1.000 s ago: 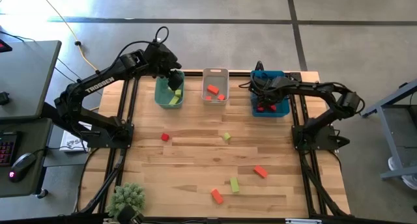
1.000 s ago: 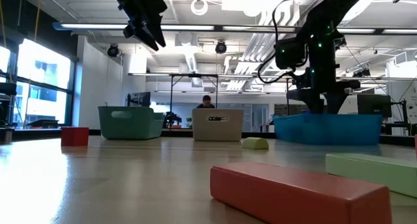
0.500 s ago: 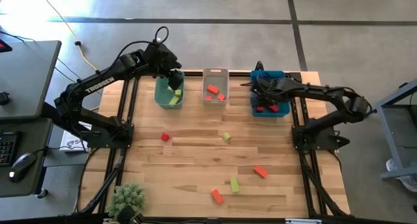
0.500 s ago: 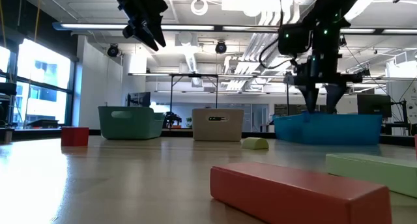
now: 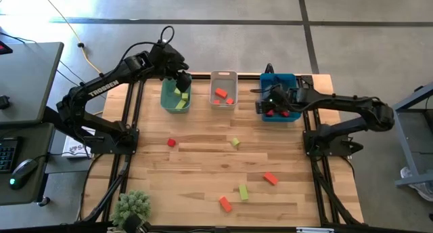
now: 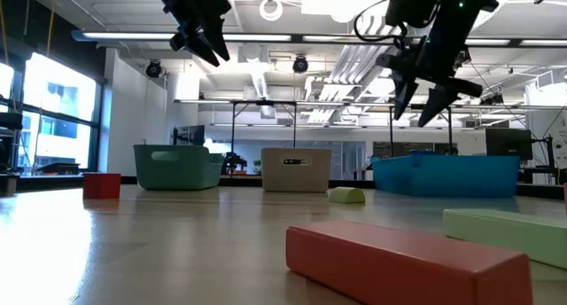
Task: Sort & place blocks by color
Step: Put the orange block into the gray bin
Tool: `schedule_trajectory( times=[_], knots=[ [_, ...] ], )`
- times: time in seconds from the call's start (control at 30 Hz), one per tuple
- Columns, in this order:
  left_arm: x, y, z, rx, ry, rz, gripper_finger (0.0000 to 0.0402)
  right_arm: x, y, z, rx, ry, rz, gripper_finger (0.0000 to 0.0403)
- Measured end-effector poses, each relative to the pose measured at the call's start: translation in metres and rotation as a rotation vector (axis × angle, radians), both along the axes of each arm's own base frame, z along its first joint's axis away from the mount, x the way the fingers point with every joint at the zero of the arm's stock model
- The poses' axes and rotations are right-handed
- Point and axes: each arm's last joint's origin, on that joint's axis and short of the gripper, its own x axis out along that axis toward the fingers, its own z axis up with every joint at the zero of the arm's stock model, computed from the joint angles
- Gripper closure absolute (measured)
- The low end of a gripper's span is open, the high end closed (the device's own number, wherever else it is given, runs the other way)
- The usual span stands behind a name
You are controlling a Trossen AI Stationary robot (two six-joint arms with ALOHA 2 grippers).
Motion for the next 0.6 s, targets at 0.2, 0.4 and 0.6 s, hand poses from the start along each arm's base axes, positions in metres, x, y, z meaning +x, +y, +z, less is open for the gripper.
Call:
schedule_trajectory(
  times=[0.2, 0.4, 0.6],
  knots=[
    [0.007, -0.008, 0.0, 0.0, 0.0, -0.037, 0.0197, 0.01, 0.014, 0.003, -0.021, -0.051, 0.076, 0.0179],
    [0.02, -0.025, 0.0, -0.042, -0.041, -0.065, 0.0197, 0.022, 0.029, 0.008, -0.136, -0.083, 0.226, 0.0179],
    [0.036, -0.051, 0.0, -0.093, -0.076, -0.12, 0.0199, 0.03, 0.046, 0.012, -0.182, -0.114, 0.39, 0.0179]
  ],
)
